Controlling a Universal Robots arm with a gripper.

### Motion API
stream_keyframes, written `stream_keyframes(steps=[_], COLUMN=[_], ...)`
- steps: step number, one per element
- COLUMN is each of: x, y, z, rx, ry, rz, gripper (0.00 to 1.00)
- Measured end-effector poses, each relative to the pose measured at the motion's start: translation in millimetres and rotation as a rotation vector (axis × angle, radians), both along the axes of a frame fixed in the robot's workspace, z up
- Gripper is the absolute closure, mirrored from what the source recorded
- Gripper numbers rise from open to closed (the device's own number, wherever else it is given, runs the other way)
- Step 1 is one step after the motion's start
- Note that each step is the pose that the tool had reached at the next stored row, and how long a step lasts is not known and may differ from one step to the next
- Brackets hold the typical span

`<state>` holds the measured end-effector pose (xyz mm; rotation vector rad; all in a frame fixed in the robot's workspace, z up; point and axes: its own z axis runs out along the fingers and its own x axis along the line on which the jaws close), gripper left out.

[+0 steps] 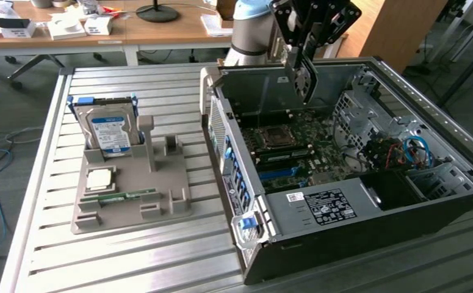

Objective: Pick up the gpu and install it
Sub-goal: 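Pick up the gpu and move the gpu toward the slot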

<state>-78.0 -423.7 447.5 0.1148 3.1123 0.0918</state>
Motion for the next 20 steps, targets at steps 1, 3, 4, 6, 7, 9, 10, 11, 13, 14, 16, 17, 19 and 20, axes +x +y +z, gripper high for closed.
stream_keyframes(steps=[1,3,4,6,7,9,10,11,13,14,16,17,19,20], x=[1.1,3.4,4.6,7.3,8.7,11.9,13.3,14.5,15.5,15.5,15.5,15.5,15.5,15.5], y=[0.0,0.0,0.0,0.0,0.0,0.0,0.0,0.0,0.0,0.0,0.0,0.0,0.0,0.0], z=[0.0,0.0,0.0,0.0,0.0,0.0,0.0,0.0,0.0,0.0,0.0,0.0,0.0,0.0], rx=[0.0001,0.0002,0.0003,0.0004,0.0005,0.0006,0.0007,0.0008,0.0008,0.0008,0.0008,0.0008,0.0008,0.0008], ry=[0.0000,0.0000,0.0000,0.0000,0.0000,0.0000,0.0000,0.0001,0.0000,0.0000,0.0000,0.0000,0.0000,0.0000], rz=[0.000,0.000,0.000,0.000,0.000,0.000,0.000,0.000,0.000,0.000,0.000,0.000,0.000,0.000], gripper=[0.74,0.74,0.74,0.74,0.74,0.74,0.74,0.74,0.74,0.74,0.74,0.74,0.74,0.74])
